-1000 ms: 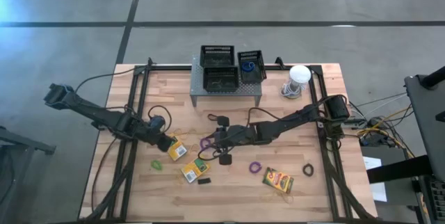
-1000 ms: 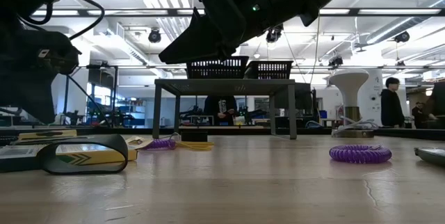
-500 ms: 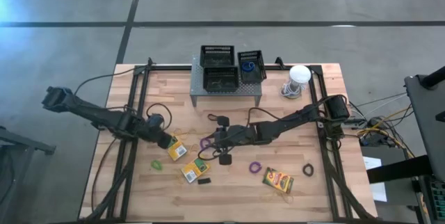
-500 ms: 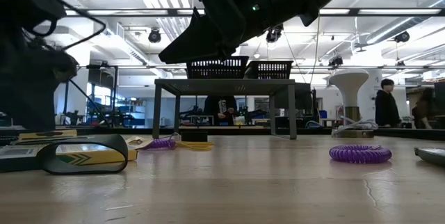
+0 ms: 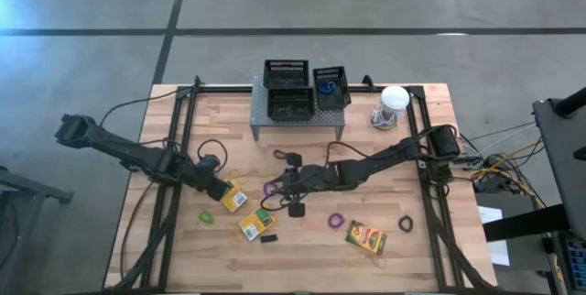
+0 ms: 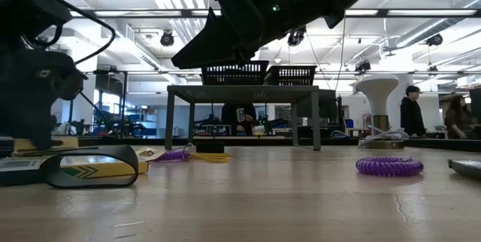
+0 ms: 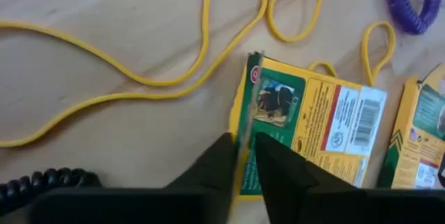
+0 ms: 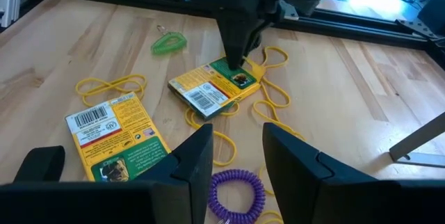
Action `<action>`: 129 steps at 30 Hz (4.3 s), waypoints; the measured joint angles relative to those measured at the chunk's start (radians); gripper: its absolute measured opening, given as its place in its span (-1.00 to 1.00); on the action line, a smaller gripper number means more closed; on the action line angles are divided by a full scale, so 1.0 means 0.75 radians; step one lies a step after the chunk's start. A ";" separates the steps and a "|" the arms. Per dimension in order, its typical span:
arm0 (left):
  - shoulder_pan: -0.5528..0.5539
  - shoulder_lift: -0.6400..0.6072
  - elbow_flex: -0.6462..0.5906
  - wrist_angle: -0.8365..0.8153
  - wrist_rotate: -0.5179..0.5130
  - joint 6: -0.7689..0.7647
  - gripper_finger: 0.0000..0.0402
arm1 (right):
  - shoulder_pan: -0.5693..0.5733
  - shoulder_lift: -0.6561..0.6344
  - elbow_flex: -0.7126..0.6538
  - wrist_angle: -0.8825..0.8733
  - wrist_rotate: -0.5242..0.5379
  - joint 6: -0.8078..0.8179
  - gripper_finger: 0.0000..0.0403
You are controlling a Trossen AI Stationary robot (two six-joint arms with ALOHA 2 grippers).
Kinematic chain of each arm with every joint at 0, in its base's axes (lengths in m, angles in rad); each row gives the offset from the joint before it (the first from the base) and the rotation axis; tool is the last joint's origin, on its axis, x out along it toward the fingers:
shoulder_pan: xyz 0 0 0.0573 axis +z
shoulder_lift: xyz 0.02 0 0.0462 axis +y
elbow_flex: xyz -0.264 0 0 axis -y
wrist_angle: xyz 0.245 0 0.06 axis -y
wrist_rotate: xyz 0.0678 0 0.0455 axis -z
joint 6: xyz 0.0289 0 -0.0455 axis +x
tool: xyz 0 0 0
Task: Pick & Place Office Desk Supplies
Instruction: Put the crayon box in the top left black bin
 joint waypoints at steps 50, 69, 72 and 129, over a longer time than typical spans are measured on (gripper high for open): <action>0.005 0.223 0.438 0.581 0.044 0.921 -0.82 | -0.204 0.097 0.076 0.169 -0.758 0.253 -0.71; -0.099 0.329 0.584 0.842 -0.068 1.760 -0.51 | -0.073 -0.080 -0.542 1.443 -0.455 0.196 -0.82; -0.100 0.398 0.578 1.070 -0.068 1.923 -0.51 | -0.077 -0.135 -0.584 1.434 -0.400 0.138 -0.82; -0.008 0.709 1.214 0.250 -0.686 1.842 -0.82 | -0.077 -0.788 -0.623 -0.092 0.098 0.264 -0.28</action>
